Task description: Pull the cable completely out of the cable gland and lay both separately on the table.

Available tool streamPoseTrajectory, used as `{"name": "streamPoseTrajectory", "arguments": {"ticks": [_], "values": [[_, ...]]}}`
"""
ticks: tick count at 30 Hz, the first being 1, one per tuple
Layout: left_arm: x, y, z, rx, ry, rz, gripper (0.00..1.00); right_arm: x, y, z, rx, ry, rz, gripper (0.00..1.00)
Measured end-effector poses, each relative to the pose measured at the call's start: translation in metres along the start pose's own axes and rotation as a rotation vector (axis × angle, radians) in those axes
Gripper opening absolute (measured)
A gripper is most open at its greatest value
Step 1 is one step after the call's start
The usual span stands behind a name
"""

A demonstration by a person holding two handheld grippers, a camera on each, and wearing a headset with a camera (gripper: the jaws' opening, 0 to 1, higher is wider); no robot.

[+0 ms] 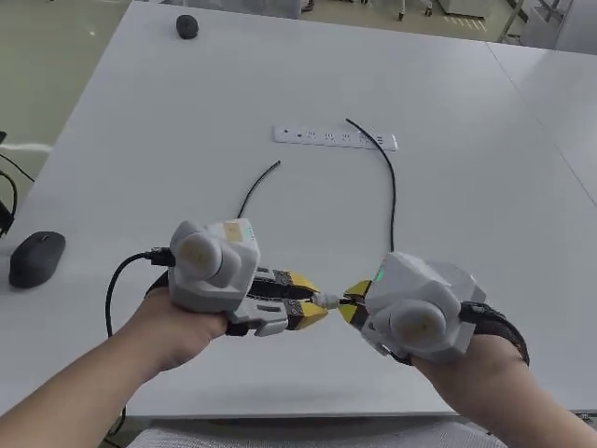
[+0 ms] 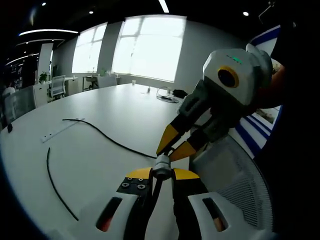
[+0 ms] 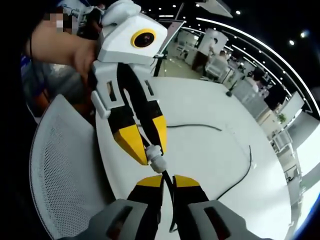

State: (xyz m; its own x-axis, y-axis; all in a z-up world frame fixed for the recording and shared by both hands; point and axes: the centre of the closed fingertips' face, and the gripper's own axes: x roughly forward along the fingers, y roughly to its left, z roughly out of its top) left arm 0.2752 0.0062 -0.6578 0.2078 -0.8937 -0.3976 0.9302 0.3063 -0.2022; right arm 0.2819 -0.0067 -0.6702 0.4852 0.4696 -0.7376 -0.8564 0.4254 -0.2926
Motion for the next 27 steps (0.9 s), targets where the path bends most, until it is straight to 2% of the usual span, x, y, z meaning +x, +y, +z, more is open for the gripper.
{"name": "streamPoseTrajectory", "arguments": {"ticks": [5,7,9,15,21,25,27], "values": [[0.000,0.002,0.001,0.002,-0.001,0.000,0.15,0.001,-0.002,-0.003,0.024,0.005,-0.002,0.01],[0.000,0.002,0.001,0.005,-0.005,0.002,0.15,0.000,-0.005,-0.005,0.061,-0.002,-0.011,0.00],[-0.001,0.003,0.001,0.005,-0.003,0.000,0.15,0.001,-0.004,-0.010,0.105,0.011,0.004,0.00],[-0.001,0.005,0.000,-0.002,-0.008,0.004,0.15,0.000,-0.010,-0.016,0.178,0.013,-0.006,0.00],[-0.004,0.010,0.001,-0.006,-0.015,0.015,0.15,0.000,-0.020,-0.029,0.331,0.029,-0.038,0.00],[-0.006,0.011,0.001,-0.008,-0.018,0.019,0.15,-0.001,-0.029,-0.037,0.363,0.034,-0.057,0.00],[-0.006,0.012,0.001,-0.011,-0.019,0.021,0.15,-0.001,-0.033,-0.042,0.413,0.033,-0.064,0.00]]}}
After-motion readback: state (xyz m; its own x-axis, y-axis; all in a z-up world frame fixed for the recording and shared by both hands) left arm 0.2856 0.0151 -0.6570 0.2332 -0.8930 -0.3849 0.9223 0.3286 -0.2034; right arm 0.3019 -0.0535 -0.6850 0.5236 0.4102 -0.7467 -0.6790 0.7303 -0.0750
